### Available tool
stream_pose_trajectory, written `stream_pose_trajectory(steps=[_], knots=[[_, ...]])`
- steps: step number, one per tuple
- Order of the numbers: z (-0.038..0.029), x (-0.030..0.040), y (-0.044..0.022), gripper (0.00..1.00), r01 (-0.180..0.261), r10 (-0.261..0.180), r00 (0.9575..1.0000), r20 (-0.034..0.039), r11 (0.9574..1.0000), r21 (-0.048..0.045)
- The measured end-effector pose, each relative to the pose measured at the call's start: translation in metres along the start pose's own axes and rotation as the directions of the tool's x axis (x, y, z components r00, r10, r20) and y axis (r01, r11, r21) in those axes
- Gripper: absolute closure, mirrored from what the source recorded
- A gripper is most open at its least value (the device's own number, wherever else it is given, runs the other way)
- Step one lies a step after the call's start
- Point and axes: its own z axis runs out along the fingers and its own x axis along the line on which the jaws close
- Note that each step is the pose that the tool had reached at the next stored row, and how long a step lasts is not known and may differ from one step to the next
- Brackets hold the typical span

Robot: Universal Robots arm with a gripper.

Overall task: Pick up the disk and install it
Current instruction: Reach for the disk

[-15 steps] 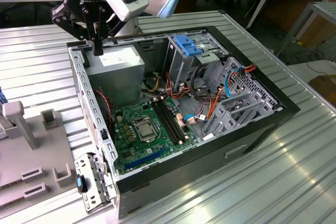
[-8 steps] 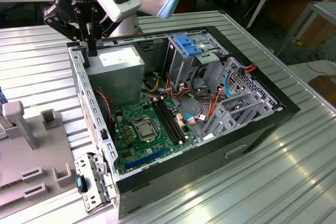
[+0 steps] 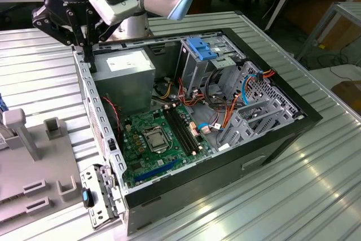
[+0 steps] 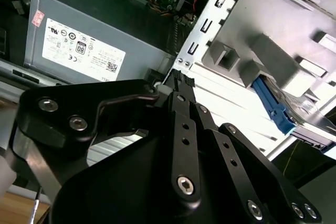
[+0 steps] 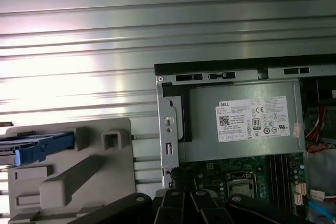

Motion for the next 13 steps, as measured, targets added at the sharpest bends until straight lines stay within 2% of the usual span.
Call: stream_pose_trajectory(steps=[5,7,13], knots=[[-0.0001,0.0098,0.0031,0.89,0.000,0.000,1.0000,0.0000,1.0000,0.0000],[-0.0002,0.0157,0.0047,0.89,0.001,-0.001,1.0000,-0.0001,1.0000,0.0000],[-0.0005,0.0287,0.0059,0.89,0.001,-0.001,1.0000,-0.0001,1.0000,0.0000]])
